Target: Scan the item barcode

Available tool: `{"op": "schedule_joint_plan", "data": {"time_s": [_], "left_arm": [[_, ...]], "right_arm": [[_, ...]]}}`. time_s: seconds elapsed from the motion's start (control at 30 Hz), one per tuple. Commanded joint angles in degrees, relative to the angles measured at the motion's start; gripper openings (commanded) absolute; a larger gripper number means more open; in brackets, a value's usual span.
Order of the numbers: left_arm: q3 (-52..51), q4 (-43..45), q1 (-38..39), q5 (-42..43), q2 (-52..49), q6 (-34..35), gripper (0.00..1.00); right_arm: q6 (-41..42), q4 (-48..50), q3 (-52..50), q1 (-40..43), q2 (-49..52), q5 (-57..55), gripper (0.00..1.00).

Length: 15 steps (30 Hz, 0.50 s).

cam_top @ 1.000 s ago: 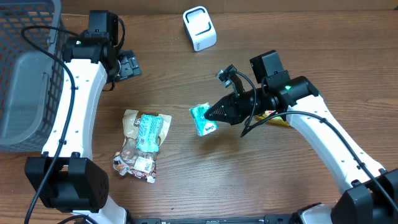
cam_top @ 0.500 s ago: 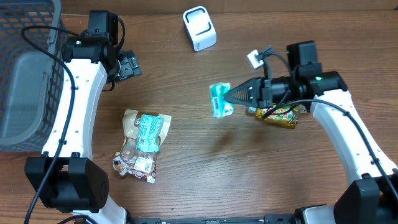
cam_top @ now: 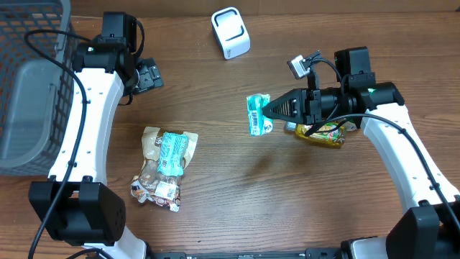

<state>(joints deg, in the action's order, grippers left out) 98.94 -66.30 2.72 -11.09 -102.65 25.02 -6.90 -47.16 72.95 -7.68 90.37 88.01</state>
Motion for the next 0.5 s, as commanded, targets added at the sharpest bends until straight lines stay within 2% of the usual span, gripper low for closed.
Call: {"op": "schedule_joint_plan", "data": {"time_s": [0.0, 0.47], "left_arm": [[0.52, -0.07, -0.04, 0.22, 0.74, -0.81, 0.99], [0.52, -0.07, -0.04, 0.22, 0.76, -0.81, 1.0]], "right_arm": [[-0.68, 0.26, 0.24, 0.04, -0.96, 1.95, 0.04], [-0.68, 0.28, 0.24, 0.04, -0.96, 0.94, 0.04]]}}
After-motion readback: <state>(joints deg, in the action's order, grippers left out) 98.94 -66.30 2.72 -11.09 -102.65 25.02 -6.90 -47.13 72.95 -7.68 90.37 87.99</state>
